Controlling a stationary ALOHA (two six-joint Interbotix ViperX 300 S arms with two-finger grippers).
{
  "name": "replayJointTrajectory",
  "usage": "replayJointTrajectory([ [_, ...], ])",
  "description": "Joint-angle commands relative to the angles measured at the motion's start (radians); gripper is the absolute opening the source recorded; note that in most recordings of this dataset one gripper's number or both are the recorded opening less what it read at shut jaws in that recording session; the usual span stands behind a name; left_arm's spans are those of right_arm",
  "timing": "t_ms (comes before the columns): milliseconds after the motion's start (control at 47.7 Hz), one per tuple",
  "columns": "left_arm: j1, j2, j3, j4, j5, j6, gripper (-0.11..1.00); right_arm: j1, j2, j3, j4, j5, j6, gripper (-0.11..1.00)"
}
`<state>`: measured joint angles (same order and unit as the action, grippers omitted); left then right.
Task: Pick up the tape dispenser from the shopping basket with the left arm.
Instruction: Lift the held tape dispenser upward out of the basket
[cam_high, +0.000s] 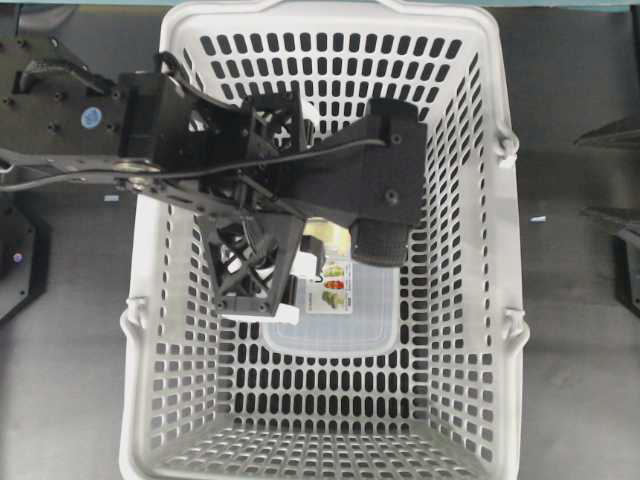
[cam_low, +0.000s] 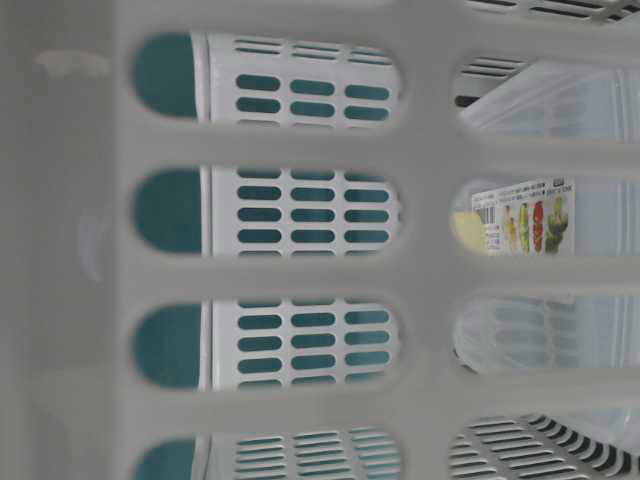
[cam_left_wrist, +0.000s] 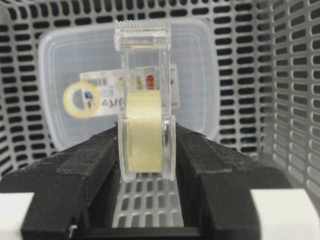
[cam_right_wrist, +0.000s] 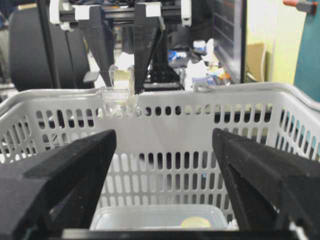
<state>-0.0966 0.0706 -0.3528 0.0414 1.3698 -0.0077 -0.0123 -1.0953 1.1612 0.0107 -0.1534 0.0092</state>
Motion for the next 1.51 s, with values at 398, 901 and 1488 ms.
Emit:
replayJointTrajectory([
  [398,0.0,-0.009,-0.003,0.005,-0.005,-0.002,0.3,0.002,0.006,-0.005,0.005,-0.003,-0.002,0.75],
  [901,0.002,-0.008,0.015,0.003,-0.005,-0.002,0.3,0.0,0.005,0.0,0.005,-0.003,-0.002,0.75],
  [1488,0.002,0.0,0.025,0.003,-0.005,0.002,0.3,0.0,0.005,0.0,0.005,-0.003,-0.002,0.75],
])
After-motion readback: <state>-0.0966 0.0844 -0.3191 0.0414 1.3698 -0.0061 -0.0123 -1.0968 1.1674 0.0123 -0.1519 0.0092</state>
